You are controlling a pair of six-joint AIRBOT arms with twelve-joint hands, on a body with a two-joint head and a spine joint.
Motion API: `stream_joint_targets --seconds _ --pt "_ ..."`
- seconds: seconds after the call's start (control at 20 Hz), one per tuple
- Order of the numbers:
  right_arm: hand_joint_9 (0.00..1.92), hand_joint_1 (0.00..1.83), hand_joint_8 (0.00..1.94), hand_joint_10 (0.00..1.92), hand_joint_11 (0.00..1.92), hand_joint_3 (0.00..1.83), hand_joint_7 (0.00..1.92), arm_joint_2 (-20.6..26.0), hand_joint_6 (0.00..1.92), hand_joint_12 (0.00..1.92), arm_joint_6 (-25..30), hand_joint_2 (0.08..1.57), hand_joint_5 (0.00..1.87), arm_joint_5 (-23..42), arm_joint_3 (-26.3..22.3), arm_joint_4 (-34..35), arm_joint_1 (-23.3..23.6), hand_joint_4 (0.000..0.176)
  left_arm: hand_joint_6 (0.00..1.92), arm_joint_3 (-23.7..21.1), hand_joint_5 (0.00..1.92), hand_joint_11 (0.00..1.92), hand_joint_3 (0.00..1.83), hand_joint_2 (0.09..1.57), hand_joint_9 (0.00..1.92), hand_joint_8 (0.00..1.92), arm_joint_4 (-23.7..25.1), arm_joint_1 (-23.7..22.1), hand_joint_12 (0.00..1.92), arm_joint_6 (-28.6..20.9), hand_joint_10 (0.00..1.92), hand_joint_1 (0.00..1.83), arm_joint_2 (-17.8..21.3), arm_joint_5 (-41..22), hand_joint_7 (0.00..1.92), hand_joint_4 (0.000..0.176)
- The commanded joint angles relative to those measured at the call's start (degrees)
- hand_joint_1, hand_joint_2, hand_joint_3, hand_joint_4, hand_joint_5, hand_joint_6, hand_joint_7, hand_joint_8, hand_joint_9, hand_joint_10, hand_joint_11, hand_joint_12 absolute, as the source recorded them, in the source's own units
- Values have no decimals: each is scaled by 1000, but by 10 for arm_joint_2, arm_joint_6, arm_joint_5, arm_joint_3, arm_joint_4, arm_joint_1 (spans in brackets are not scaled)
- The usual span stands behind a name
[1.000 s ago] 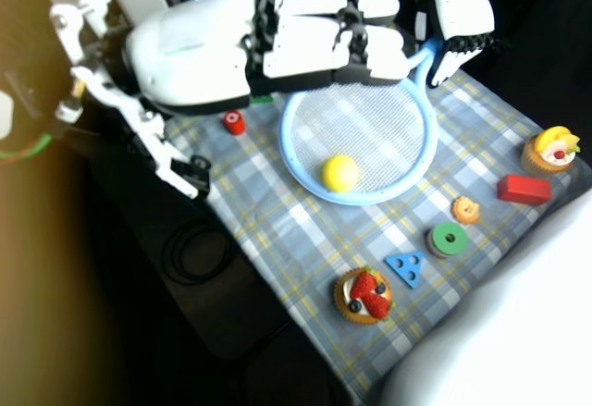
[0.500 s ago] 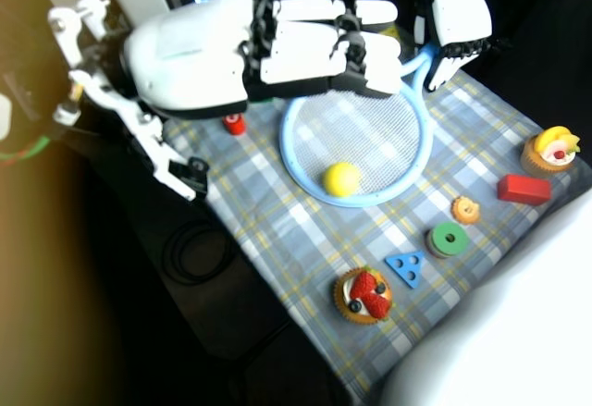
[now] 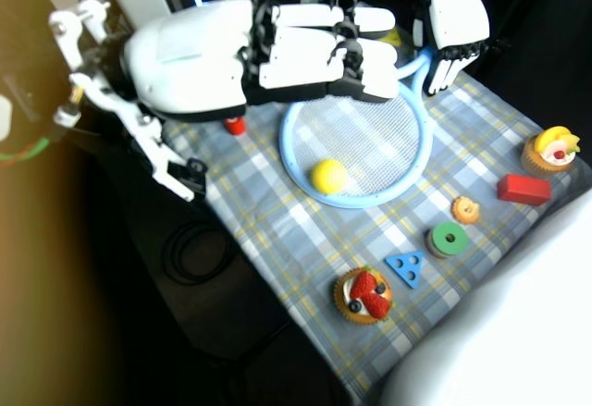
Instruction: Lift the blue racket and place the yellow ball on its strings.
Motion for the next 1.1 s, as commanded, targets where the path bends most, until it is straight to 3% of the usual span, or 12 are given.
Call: stream_joint_targets --seconds 0.0,0.05,0.1,0.15,0.3,0.35,0.4,0.55,0.6,0.85,0.9,1.05 --pt "263 526 2 0 0 0 336 1 1 446 -1 1198 144 58 -1 31 3 35 1921 -1 677 1344 0 1101 1170 1921 6 -3 1921 2 1921 1556 -1 -55 817 176" --pt "264 500 1 1 0 0 323 1 0 454 -1 1188 141 58 -1 31 3 40 1921 -2 667 1287 0 1080 1095 1921 5 -2 1921 2 1921 1514 0 -56 766 119" --pt "263 526 1 0 0 0 324 1 0 476 -1 1190 141 58 -1 31 3 47 1697 -2 668 1221 0 1076 1034 1921 4 -2 1921 2 1921 1468 0 -57 719 20" --pt "262 523 1 0 0 0 326 2 0 500 -1 1193 143 58 -1 31 2 49 1257 -4 838 1113 2 1139 931 1921 2 -1 1921 2 1921 1222 2 -58 652 0" --pt "244 567 0 1 0 0 306 2 2 396 -1 1197 151 58 -1 31 1 56 1200 -17 828 848 3 1182 720 1680 4 5 1872 2 1811 1139 15 -73 516 0" --pt "255 556 0 2 0 0 300 2 0 425 -1 1203 144 58 -1 31 1 52 1177 -20 722 751 0 1243 666 1624 5 7 1727 2 1636 1190 19 -77 699 0" --pt "281 539 2 6 0 1 313 1 0 470 -1 1205 145 58 -1 31 1 43 382 -33 606 608 0 1100 619 1044 13 9 1389 2 1148 1158 32 -88 591 9" --pt "258 585 0 0 0 0 311 1 2 439 -1 1202 156 58 -1 31 0 46 15 -45 567 471 0 1052 617 295 20 9 1015 2 461 966 46 -104 615 33" --pt "231 597 1 2 0 0 301 0 0 382 -1 1206 155 58 0 31 -1 46 2 -48 467 352 0 1052 550 165 21 9 1010 2 341 916 51 -110 534 62" --pt "242 618 1 0 0 0 301 -3 0 398 -1 1214 163 58 2 32 -2 44 0 -60 116 126 0 970 395 0 38 10 1046 -30 37 824 65 -129 288 168" --pt "238 605 0 0 0 0 290 -2 0 400 -1 1213 152 58 1 35 -3 51 0 -65 98 53 0 953 345 0 58 14 1017 -77 12 812 73 -144 228 155" --pt "236 576 1 2 0 0 288 0 0 379 -1 1207 149 75 0 51 -17 56 0 -84 12 0 0 930 296 0 108 28 933 -206 2 764 96 -223 149 175"
